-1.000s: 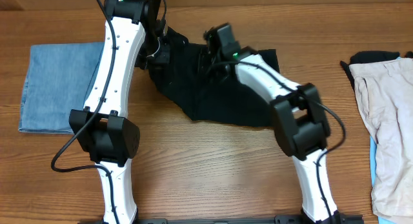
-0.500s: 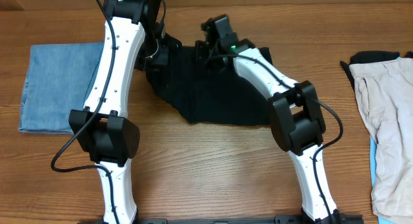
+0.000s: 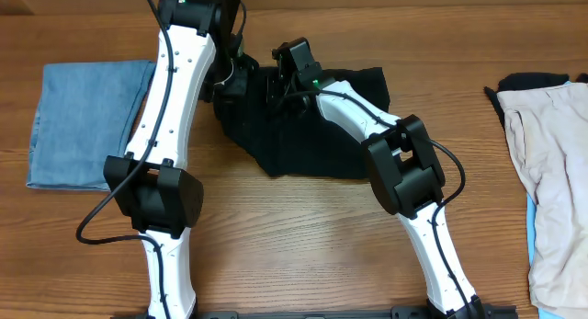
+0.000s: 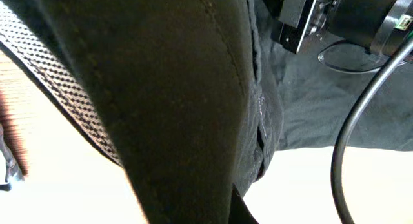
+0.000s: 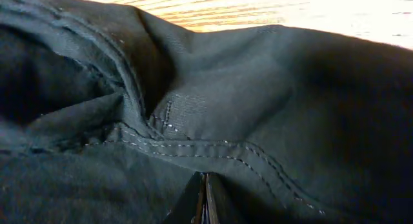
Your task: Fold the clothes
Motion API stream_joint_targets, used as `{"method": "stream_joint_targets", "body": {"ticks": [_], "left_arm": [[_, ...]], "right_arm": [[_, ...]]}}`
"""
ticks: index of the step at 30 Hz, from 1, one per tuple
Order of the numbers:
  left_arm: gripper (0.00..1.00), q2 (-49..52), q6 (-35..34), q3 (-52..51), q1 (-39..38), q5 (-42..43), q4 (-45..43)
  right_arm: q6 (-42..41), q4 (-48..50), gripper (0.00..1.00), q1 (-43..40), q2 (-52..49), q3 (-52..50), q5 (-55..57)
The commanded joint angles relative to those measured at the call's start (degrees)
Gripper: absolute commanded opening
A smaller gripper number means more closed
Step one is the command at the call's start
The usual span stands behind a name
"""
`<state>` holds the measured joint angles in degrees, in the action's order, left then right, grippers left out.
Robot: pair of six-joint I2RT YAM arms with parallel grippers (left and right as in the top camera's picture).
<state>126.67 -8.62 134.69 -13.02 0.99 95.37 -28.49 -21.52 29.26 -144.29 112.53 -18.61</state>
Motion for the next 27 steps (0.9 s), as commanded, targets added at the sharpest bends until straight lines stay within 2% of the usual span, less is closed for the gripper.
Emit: {"method": "stream_joint_targets", "body": {"ticks": [1, 6, 9, 10, 13, 15, 21, 27], "left_arm": [[0.04, -1.7, -0.6, 1.7, -1.2, -1.8, 0.3], [0.04, -1.7, -0.9, 1.7, -2.3, -4.6, -0.8], [0.04, -1.7, -0.8, 1.7, -3.2, -4.6, -1.9], [0.04, -1.7, -0.5, 1.7, -3.6, -4.6, -2.1], [0.04, -1.7, -0.4, 1.7, -4.8, -4.7, -2.2], [0.04, -1.7, -0.3, 1.7, -6.4, -5.8, -2.8], [0.04, -1.7, 1.7, 1.7, -10.9, -8.0, -3.9], [0.04, -1.7, 5.1, 1.7, -15.7, -8.0, -6.9]], "right_arm": [[2.8, -0.2, 0.04, 0.5, -0.7, 1.9, 0.8], [9.1, -12.0, 0.04, -2.8, 6.8, 7.4, 0.7], [9.0, -23.2, 0.04, -6.8, 12.1, 9.5, 2.1], [9.0, -29.9, 0.04, -9.3, 14.5, 9.5, 2.4], [9.8, -41.5, 0.04, -13.8, 15.7, 9.5, 7.1], [13.6, -46.0, 0.04, -16.4, 15.5, 8.8, 7.5], [16.2, -47.9, 0.04, -20.9, 15.4, 1.1, 11.7], [16.5, -40.7, 0.04, -21.2, 15.4, -10.1, 12.6]]}}
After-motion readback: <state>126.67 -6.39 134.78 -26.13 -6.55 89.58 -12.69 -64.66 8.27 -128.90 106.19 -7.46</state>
